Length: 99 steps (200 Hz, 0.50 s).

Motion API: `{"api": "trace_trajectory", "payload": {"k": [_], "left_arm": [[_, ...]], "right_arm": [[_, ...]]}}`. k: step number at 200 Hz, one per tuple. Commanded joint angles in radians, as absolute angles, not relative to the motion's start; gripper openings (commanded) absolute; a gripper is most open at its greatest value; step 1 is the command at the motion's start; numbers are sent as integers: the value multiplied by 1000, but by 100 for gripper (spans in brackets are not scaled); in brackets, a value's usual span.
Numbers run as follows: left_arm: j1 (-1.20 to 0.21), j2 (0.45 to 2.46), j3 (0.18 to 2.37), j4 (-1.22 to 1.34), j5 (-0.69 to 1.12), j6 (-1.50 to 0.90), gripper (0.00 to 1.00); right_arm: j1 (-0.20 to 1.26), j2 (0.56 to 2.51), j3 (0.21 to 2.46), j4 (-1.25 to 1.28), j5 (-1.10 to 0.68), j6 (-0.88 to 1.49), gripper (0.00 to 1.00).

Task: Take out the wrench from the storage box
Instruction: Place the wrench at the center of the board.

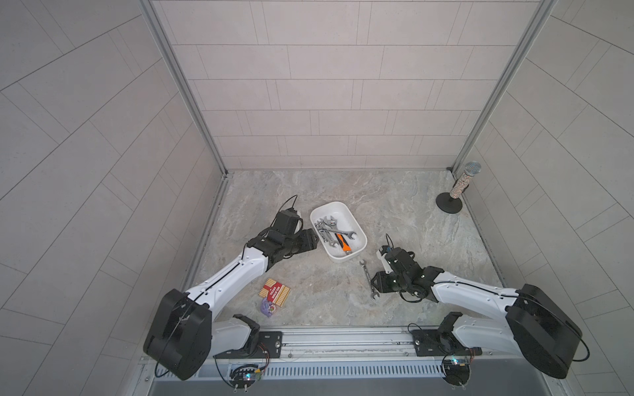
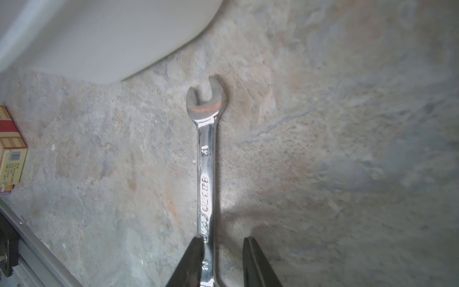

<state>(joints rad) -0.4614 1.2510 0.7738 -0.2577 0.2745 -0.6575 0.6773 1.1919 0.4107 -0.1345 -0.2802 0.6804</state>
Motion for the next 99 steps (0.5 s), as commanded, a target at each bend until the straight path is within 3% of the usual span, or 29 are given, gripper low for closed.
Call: {"api": "trace_trajectory", "payload": {"k": [1,49,99], "left_arm": [[-460,1256,768,-249,275,-648,66],[-460,1254,763,-255,265,-644,66],[-458,1265,777,-255,266,-649,66]], "right_arm": [[700,1186,398,-185,-291,655,32],[727,1202,393,-169,-292,669,31],[732,1090,345,-175,-278,691,32]]}}
